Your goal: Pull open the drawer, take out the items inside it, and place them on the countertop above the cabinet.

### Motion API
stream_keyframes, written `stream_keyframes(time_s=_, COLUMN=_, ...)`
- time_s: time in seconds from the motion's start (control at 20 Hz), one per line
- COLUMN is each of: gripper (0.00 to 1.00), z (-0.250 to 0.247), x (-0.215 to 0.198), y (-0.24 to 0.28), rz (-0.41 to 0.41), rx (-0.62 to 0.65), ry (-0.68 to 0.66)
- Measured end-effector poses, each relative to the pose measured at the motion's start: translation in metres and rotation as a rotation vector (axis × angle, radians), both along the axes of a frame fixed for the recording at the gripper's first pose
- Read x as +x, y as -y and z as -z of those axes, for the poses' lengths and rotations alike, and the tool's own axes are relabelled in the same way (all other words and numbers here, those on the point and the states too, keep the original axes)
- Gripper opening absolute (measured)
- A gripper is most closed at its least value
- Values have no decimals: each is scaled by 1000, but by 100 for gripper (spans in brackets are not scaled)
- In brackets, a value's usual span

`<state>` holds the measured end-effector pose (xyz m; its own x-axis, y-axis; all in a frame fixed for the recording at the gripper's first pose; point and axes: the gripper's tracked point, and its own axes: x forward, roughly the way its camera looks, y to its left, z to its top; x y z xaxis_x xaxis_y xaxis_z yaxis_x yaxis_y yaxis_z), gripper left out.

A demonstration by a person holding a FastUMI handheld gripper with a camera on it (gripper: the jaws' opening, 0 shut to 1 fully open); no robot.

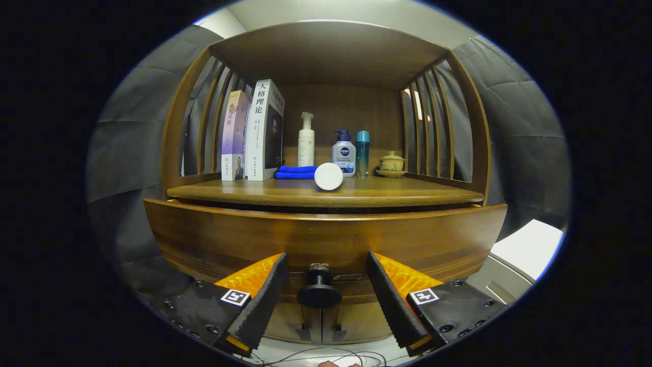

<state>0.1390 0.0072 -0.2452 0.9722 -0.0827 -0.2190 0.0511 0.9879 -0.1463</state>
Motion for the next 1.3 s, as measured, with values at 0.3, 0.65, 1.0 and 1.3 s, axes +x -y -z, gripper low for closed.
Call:
stream_keyframes(time_s=0.3, gripper=98, z=2, x=26, y=-3, rz=-3, rx=-3, ry=7)
stream_keyframes(time_s=0.65, gripper=98, z=3, x=39, y=-3, rz=-8, rx=2, ry=19)
stream_keyframes(time_s=1.0, gripper=98, z=1, x=13, y=-16, rz=-17, rx=70, ry=-24)
stream_keyframes(time_s=1.3, gripper=99, z=-64, x=-34, y=-23, rz=-27, rx=18, ry=102)
